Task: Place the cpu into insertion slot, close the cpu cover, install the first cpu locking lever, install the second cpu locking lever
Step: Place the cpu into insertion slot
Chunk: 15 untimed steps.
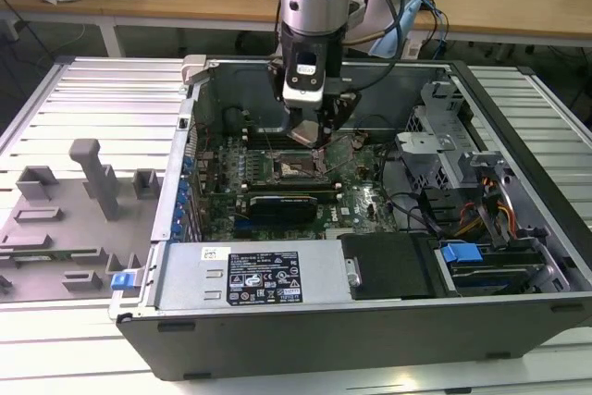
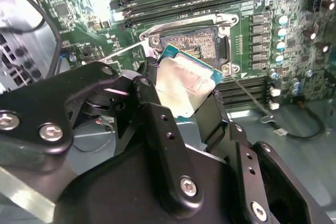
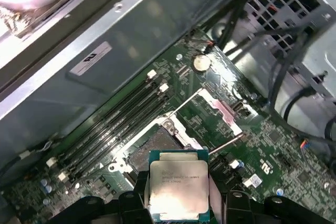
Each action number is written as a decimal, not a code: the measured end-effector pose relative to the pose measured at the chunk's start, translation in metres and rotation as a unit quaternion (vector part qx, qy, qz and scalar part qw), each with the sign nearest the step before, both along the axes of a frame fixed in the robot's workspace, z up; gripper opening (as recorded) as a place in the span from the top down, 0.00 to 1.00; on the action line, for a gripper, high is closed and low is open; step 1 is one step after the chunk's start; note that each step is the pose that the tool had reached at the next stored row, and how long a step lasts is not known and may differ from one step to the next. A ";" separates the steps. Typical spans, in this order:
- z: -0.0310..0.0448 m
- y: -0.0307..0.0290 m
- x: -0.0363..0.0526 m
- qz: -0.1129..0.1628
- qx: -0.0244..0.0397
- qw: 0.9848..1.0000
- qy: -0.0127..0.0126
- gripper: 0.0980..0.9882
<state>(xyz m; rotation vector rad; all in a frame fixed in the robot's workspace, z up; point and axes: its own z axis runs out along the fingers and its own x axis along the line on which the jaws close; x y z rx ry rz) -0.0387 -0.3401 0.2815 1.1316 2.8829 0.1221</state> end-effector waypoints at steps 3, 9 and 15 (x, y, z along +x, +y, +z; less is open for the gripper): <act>-0.0002 0.0000 0.0000 -0.026 0.000 1.000 0.000 0.50; -0.0010 0.0000 0.0000 -0.084 0.000 0.996 0.000 0.50; -0.0021 0.0000 0.0000 -0.146 0.000 0.989 0.000 0.50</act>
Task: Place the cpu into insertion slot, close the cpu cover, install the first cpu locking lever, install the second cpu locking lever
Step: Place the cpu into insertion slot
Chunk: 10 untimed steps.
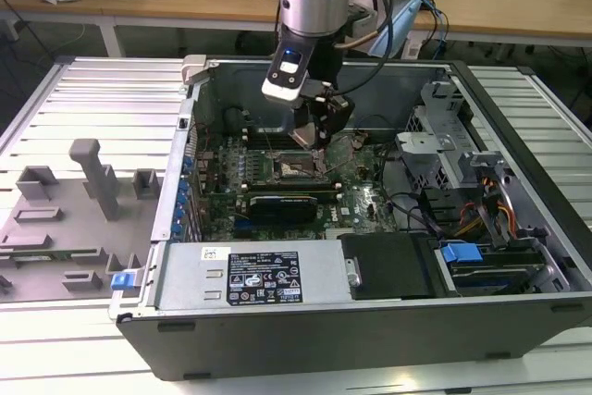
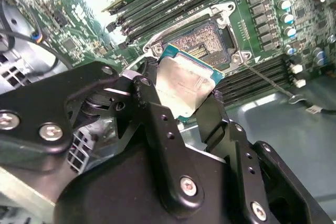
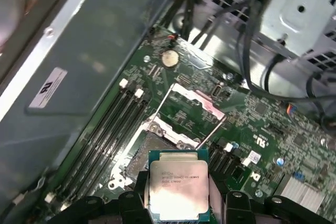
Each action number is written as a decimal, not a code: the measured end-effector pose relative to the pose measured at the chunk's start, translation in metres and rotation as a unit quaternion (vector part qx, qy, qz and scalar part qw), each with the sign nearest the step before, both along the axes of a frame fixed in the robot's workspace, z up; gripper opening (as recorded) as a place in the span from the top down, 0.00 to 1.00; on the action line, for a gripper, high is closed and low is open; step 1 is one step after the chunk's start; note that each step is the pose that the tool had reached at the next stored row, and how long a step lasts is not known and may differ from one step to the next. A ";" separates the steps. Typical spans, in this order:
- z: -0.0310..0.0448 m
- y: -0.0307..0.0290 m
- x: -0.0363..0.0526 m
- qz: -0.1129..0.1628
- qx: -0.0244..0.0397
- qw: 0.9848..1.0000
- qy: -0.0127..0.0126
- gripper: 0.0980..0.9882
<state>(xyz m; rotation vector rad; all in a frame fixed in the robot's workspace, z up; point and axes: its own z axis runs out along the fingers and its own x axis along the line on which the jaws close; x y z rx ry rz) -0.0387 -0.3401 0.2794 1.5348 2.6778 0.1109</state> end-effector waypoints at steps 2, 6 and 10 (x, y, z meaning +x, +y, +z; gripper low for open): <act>-0.0004 0.0000 0.0000 -0.024 0.000 1.000 0.000 0.50; -0.0013 0.0000 0.0000 -0.084 0.000 0.996 0.000 0.50; -0.0017 0.0000 0.0000 -0.111 0.000 0.994 0.000 0.50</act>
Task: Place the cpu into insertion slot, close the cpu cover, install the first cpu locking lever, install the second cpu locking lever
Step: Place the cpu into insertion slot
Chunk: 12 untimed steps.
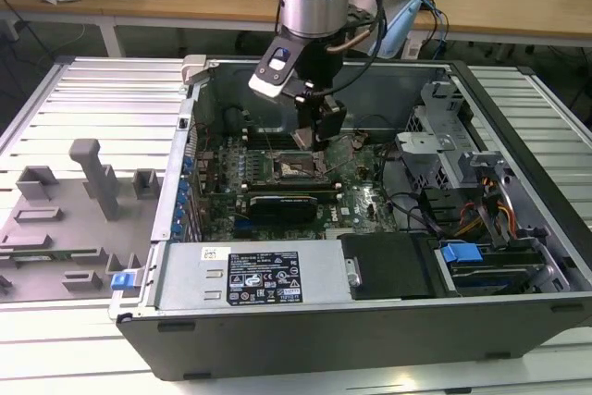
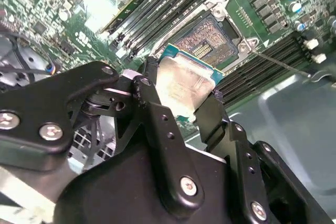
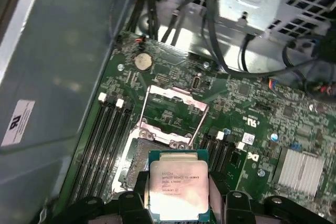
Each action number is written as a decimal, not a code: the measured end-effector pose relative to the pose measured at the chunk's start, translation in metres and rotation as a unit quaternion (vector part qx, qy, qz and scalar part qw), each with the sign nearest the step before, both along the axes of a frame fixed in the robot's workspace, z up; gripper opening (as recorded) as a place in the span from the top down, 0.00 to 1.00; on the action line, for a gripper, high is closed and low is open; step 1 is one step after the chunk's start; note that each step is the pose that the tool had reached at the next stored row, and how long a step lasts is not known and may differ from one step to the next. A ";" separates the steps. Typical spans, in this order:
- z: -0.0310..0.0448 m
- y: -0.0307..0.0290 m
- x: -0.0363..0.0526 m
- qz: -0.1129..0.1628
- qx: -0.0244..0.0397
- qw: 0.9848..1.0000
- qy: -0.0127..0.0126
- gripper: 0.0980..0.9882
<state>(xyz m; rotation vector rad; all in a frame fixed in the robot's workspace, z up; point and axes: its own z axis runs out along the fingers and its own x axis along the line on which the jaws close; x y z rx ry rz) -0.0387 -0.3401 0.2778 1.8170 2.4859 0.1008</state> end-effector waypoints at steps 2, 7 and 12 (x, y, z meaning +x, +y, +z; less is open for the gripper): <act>-0.0002 0.0000 0.0000 -0.013 0.000 1.000 0.000 0.50; -0.0008 0.0000 0.0000 -0.072 0.000 0.997 0.000 0.50; -0.0015 0.0000 0.0000 -0.113 0.000 0.994 0.000 0.50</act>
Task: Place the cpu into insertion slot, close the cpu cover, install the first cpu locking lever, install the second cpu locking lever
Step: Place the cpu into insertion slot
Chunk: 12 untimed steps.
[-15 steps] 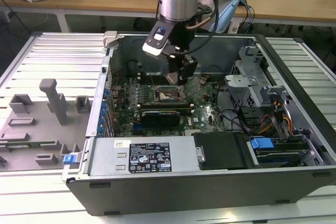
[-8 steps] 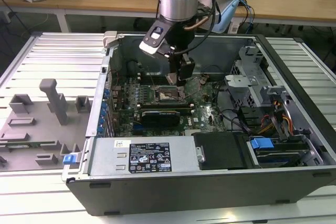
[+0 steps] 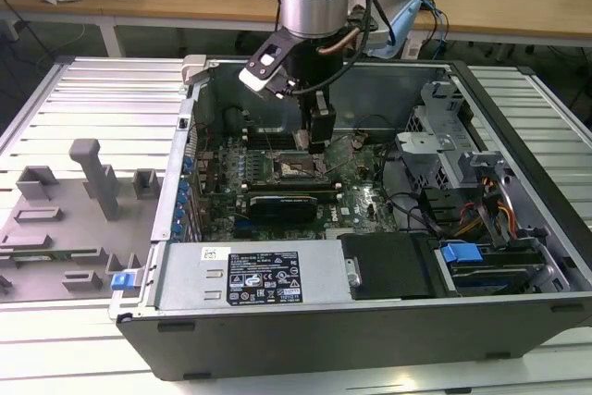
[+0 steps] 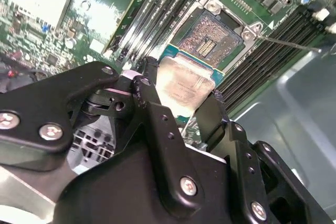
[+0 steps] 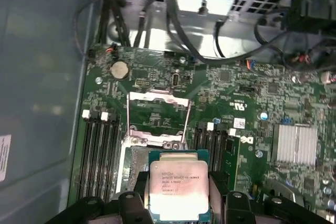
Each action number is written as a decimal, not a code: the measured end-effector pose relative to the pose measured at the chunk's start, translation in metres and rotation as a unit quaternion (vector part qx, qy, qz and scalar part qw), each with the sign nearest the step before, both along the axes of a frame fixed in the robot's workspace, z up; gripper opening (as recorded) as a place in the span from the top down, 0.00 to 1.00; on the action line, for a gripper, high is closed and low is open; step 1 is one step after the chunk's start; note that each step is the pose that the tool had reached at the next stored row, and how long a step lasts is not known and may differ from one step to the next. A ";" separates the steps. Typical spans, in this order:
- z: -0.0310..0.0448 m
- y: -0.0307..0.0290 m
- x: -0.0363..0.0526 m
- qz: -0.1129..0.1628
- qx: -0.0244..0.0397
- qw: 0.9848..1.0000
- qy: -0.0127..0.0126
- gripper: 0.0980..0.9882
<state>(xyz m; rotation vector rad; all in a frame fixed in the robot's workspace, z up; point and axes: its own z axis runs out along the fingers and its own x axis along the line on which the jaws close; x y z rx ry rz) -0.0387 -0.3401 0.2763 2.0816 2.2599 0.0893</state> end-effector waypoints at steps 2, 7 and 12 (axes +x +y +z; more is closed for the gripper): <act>-0.0046 0.0000 -0.0004 -0.019 0.000 1.000 0.000 0.50; -0.0162 0.0006 -0.0026 -0.036 0.000 0.999 0.000 0.50; -0.0267 0.0031 -0.0054 -0.039 0.001 0.999 0.000 0.50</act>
